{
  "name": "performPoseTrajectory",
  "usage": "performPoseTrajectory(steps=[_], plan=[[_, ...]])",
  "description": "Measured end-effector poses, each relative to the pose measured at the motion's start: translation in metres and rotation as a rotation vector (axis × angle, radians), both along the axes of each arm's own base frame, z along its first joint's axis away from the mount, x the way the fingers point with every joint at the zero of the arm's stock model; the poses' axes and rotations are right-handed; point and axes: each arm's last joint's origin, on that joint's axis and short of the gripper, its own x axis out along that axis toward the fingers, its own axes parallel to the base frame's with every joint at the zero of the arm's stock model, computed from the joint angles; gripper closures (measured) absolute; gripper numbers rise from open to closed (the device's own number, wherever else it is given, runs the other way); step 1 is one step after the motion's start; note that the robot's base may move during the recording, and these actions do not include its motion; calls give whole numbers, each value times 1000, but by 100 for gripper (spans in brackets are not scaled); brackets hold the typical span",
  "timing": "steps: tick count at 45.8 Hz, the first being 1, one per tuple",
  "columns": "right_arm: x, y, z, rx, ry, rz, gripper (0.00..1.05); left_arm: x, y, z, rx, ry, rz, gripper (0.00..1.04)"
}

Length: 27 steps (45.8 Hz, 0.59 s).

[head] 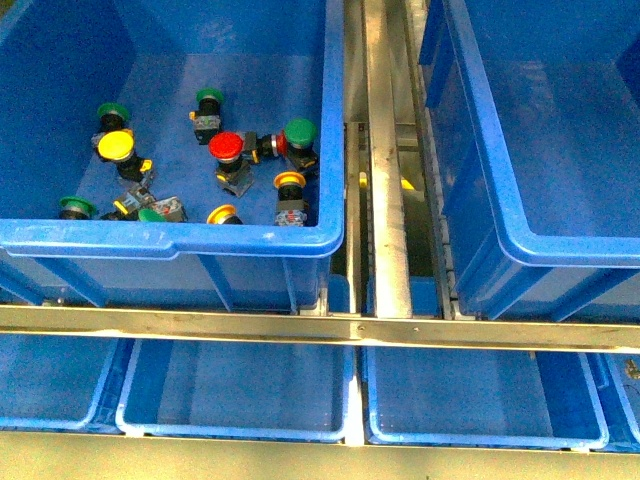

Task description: Pick red and yellow buttons and place in box

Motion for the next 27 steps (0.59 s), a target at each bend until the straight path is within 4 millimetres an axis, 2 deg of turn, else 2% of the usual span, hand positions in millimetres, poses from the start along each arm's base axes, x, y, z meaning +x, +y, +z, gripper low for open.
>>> performPoseTrajectory(steps=[27], plan=[[0,0,0,0,0,0,6,0,0,0,0,0,0,8]])
